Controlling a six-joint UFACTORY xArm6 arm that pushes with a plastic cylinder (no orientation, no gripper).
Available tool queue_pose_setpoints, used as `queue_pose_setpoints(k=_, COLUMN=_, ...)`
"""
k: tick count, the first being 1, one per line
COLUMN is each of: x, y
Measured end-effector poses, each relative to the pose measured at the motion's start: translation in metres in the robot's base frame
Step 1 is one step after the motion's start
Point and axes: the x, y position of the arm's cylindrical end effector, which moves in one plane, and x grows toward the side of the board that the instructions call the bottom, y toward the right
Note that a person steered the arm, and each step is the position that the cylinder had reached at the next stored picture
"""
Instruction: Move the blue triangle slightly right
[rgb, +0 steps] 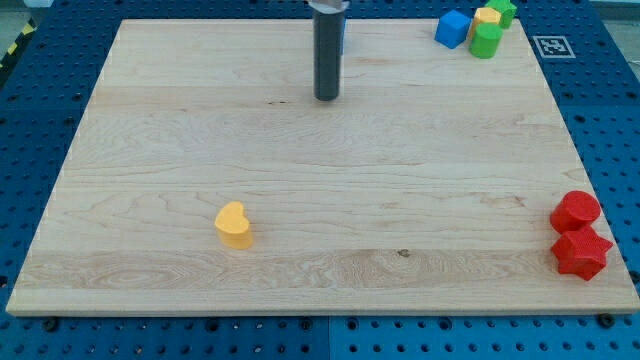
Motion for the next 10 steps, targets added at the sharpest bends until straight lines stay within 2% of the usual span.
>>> queue_pose_setpoints(k=2, x=-0.085, y=-0.041)
queue_pose_setpoints(k=4, x=-0.087, y=0.006)
queue_pose_setpoints(k=8, x=-0.12, y=0.025)
queue_pose_setpoints(k=10, x=-0.12, y=0.078)
